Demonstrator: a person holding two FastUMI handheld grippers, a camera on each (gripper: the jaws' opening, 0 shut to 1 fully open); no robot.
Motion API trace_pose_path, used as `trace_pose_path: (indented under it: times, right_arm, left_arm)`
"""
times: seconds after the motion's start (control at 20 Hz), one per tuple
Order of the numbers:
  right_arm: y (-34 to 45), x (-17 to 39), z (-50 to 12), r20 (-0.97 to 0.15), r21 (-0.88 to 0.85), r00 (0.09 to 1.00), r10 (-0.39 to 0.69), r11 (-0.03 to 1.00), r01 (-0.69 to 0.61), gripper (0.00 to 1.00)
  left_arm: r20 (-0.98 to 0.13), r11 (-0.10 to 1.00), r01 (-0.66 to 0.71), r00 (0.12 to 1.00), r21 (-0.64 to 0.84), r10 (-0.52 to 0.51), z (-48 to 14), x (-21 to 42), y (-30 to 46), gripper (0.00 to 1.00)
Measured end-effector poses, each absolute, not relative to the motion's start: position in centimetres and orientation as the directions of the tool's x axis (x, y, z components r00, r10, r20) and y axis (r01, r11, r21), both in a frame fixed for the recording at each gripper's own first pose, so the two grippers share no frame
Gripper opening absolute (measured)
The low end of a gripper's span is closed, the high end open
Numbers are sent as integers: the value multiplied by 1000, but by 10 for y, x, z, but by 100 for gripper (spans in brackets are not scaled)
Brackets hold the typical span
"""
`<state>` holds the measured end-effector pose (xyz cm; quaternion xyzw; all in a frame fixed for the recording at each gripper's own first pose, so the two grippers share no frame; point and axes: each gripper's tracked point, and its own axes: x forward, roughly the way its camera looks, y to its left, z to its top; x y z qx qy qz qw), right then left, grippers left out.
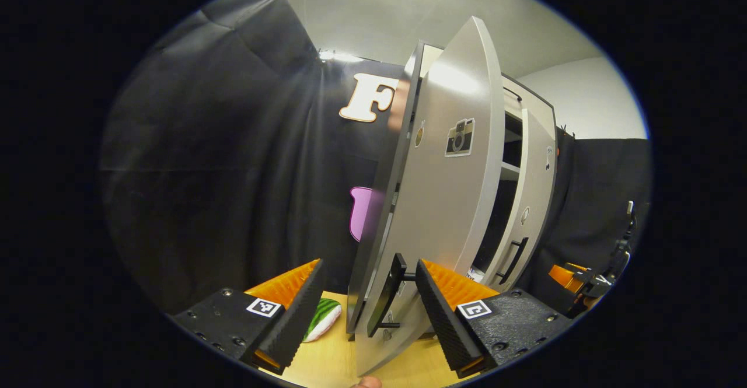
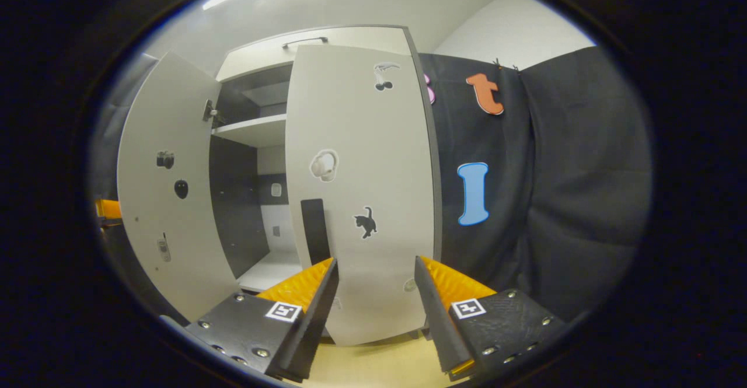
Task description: Grab one shoe with the right hand and put it into the shoe cabinet, grab the other shoe with the left hand and put it into the shoe cabinet; then close the right door with the right hand and the left door with the left hand.
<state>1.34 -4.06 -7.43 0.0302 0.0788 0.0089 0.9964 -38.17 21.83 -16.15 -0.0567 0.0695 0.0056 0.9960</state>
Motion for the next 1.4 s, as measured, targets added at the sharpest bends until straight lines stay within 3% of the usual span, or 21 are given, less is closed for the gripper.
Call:
trace_pose_path:
  times: [0.3, 1.0, 1.1, 1.15, 1.4]
  right_arm:
    - [-37, 16, -74, -151, 61, 988, 17, 998, -8, 75]
    - [-44, 14, -53, -105, 98, 994, -19, 995, 29, 80]
    - [-44, 14, -49, -100, 95, 995, -20, 995, 30, 75]
    - [-44, 13, -47, -95, 96, 995, -21, 995, 30, 82]
    - [-47, 5, -41, -87, 98, 996, -33, 994, 41, 82]
  left_arm:
    - [-144, 988, 51, 987, -143, -71, -164, -369, 215, 94]
    - [-163, 964, 222, 956, -147, -245, -168, -356, 197, 94]
    - [-162, 961, 235, 952, -149, -258, -169, -351, 191, 94]
    - [-162, 959, 243, 950, -150, -266, -168, -349, 189, 94]
    - [-172, 948, 279, 937, -155, -304, -169, -347, 180, 94]
